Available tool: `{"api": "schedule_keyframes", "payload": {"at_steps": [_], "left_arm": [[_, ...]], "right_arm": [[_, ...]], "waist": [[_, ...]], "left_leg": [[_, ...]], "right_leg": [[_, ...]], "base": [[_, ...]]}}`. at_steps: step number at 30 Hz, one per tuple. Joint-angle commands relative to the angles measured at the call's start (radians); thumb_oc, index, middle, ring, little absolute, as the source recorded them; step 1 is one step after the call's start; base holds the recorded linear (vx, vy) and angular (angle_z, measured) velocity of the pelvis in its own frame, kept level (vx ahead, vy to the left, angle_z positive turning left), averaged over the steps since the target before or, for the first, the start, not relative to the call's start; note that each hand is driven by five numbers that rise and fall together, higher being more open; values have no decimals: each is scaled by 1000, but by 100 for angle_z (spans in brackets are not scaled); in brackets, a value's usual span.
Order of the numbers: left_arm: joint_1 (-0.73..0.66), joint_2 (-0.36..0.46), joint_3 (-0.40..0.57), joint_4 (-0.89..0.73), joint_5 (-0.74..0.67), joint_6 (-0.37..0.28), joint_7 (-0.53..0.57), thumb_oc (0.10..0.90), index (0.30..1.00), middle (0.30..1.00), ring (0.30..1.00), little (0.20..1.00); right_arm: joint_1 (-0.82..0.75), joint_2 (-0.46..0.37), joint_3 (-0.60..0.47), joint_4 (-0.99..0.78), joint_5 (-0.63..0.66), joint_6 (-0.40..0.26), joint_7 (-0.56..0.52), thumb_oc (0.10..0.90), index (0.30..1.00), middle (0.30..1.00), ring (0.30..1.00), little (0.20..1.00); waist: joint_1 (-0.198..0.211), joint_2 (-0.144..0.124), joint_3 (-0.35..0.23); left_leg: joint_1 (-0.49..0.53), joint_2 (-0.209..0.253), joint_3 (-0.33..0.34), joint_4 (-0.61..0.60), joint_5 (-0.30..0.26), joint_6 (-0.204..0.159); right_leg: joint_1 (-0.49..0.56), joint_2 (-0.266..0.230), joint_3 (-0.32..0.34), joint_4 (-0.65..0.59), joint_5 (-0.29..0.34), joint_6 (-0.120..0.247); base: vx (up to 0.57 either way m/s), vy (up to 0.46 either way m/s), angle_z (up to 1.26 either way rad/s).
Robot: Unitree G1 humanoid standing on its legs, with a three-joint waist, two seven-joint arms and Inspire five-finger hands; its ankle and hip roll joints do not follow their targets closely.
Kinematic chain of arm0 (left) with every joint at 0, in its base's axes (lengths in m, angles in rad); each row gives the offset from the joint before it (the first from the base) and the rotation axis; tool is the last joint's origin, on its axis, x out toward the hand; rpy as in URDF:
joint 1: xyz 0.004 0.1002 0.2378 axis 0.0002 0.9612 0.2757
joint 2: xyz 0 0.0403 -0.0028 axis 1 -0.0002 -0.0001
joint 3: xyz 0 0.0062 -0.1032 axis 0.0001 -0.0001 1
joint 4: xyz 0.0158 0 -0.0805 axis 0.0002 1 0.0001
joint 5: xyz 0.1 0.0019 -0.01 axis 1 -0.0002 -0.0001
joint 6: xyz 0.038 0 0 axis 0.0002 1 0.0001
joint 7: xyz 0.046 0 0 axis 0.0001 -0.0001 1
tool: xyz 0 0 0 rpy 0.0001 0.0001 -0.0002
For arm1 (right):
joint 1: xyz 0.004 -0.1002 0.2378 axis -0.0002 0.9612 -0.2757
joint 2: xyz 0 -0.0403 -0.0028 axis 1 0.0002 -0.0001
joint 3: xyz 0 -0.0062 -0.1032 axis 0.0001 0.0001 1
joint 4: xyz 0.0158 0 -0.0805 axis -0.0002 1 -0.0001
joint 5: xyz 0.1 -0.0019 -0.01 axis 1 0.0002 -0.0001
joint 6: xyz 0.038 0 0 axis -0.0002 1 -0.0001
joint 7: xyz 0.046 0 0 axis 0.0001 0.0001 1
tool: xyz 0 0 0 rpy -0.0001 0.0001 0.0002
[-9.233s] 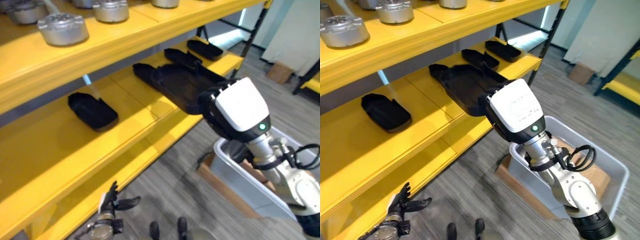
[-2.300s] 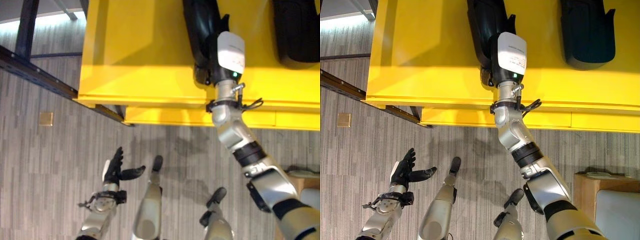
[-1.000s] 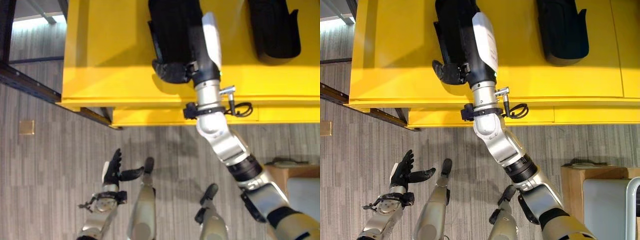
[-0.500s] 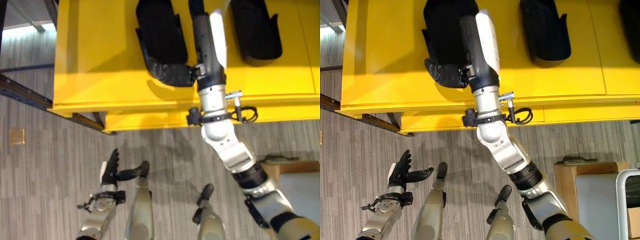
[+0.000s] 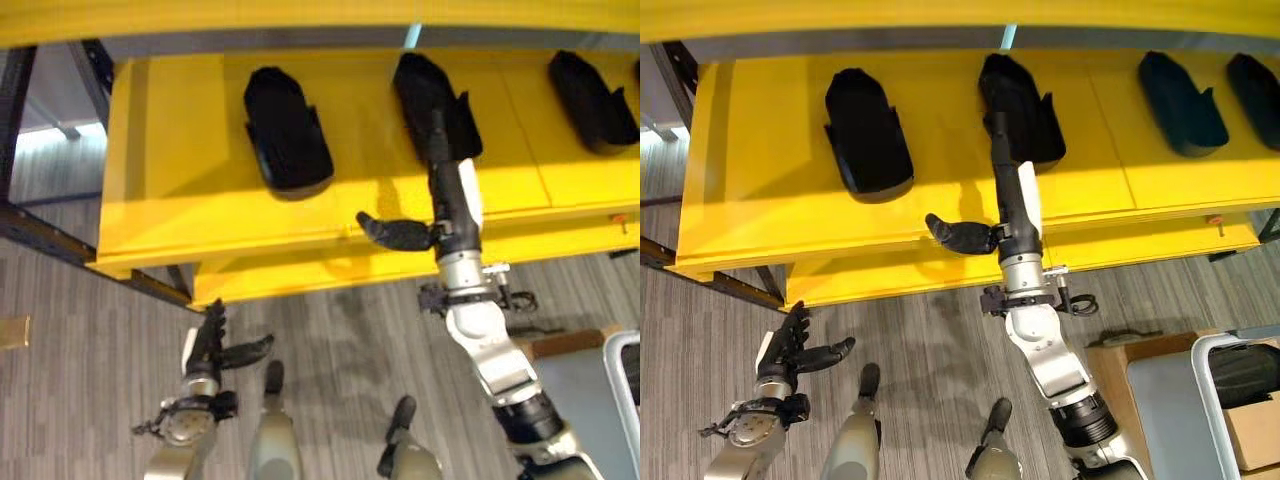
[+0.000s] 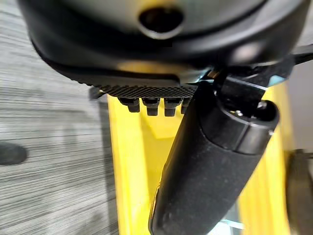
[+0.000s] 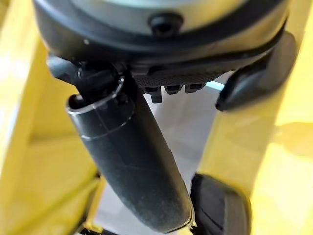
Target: Move parts from the plastic box to the shelf.
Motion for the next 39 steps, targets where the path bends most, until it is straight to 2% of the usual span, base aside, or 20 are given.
{"api": "schedule_keyframes", "payload": {"at_steps": [1, 8, 20, 29, 39], "left_arm": [[16, 28, 16, -85, 43, -95, -31, 900, 1000, 1000, 1000, 1000], [54, 39, 63, -190, 49, -115, -58, 900, 1000, 1000, 1000, 1000], [20, 29, 144, -315, 60, -145, -23, 900, 1000, 1000, 1000, 1000], [-143, 70, 182, -216, 208, -139, 83, 900, 1000, 1000, 1000, 1000], [-393, 156, 118, -7, 367, -84, 199, 900, 1000, 1000, 1000, 1000]], "right_arm": [[-45, -9, -56, -64, 46, -127, 4, 900, 1000, 1000, 1000, 1000], [23, -12, -98, -46, 116, -135, 30, 900, 1000, 1000, 1000, 1000], [102, -27, -112, -66, 171, -139, 86, 900, 1000, 1000, 1000, 1000], [103, -34, -103, -72, 215, -152, 115, 900, 1000, 1000, 1000, 1000], [82, -42, -76, -58, 231, -158, 116, 900, 1000, 1000, 1000, 1000]], "waist": [[-1, 27, -138], [-4, 43, -176], [-21, 53, -203], [-53, 48, -211], [-103, 41, -204]], "left_leg": [[101, -23, 62, -91, -15, 69], [98, -3, 46, -91, -1, 44], [138, 16, 59, -91, -10, 38], [174, 22, 102, -91, -28, 39], [198, 17, 152, -91, -46, 48]], "right_leg": [[36, 38, -16, 59, -41, -2], [69, 58, -37, 34, -54, -13], [92, 69, -22, 40, -70, -25], [86, 67, 17, 43, -70, -24], [62, 58, 66, 44, -58, -16]], "base": [[-8, -40, 1], [-9, -36, 4], [21, -7, 4], [30, 13, -10], [24, 29, -15]]}}
